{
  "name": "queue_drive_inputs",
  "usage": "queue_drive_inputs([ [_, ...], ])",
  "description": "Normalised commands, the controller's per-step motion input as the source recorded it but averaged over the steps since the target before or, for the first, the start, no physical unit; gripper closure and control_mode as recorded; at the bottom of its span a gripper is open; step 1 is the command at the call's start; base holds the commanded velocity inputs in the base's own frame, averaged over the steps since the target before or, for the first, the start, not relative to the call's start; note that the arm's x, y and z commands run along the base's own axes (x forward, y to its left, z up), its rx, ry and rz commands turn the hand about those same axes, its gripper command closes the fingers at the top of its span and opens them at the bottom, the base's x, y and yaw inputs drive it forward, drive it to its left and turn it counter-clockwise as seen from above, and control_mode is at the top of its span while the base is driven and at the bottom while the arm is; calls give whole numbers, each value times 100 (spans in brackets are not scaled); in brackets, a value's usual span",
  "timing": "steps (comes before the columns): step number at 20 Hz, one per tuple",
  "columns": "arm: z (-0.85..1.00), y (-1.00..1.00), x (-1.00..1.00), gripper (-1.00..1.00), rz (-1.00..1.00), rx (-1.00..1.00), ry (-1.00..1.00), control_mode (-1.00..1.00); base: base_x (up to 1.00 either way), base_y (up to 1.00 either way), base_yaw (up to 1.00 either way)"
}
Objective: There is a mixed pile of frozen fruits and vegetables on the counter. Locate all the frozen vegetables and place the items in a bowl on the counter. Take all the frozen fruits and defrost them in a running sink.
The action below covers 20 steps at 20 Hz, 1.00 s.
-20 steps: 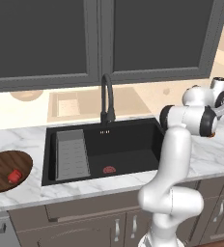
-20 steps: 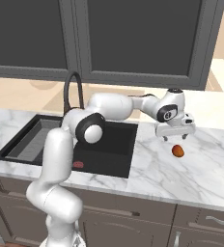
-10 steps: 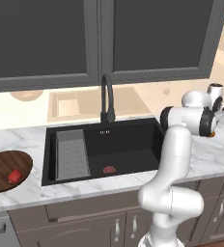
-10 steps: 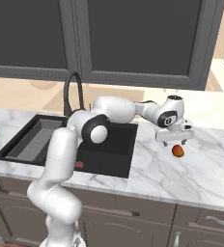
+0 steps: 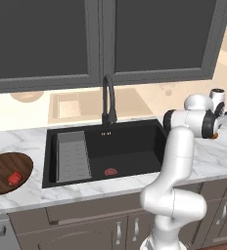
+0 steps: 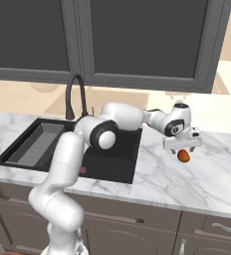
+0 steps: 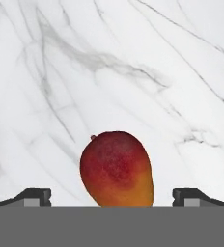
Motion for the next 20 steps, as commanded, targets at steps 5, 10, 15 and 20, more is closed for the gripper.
queue_drive_inputs([
  [5,-3,-13,20,-100,0,0,0,-100,0,0,0],
  [10,-28,16,-5,-100,-1,0,6,-100,0,0,0],
  [15,-31,11,-12,-100,-3,2,7,-100,0,0,0],
  [20,-29,1,-11,100,-3,2,5,-100,0,0,0],
])
